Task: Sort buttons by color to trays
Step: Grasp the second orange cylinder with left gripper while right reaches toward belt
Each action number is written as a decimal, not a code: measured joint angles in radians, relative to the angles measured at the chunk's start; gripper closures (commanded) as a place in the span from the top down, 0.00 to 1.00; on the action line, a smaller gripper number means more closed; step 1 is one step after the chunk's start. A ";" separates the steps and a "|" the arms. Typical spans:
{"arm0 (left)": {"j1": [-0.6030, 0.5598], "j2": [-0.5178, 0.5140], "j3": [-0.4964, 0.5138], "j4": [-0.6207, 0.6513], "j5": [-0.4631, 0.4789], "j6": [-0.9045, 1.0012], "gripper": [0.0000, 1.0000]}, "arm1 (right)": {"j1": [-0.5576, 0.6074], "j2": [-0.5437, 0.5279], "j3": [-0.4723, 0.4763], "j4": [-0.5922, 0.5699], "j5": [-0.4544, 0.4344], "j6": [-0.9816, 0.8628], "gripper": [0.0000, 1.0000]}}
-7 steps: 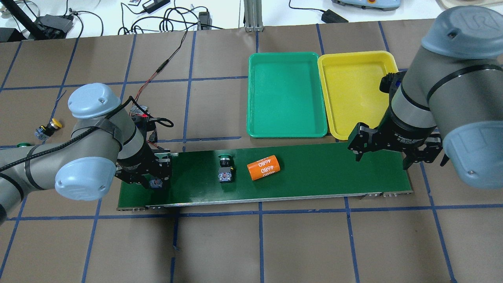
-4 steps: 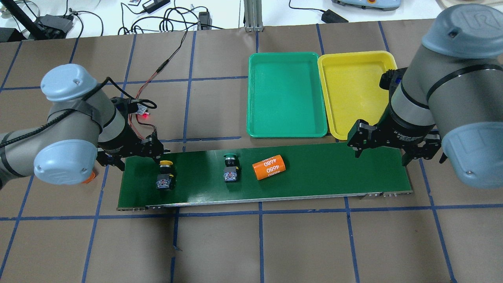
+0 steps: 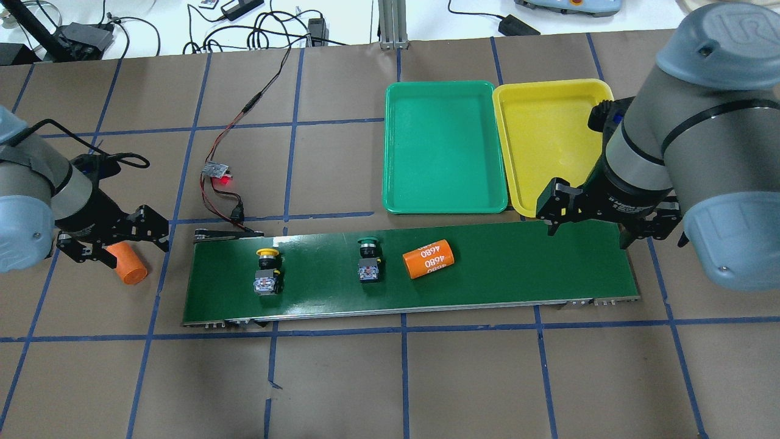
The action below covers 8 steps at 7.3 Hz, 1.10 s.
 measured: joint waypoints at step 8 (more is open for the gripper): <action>0.137 -0.231 -0.010 0.283 -0.009 0.028 0.31 | 0.000 0.061 -0.002 -0.092 -0.002 0.001 1.00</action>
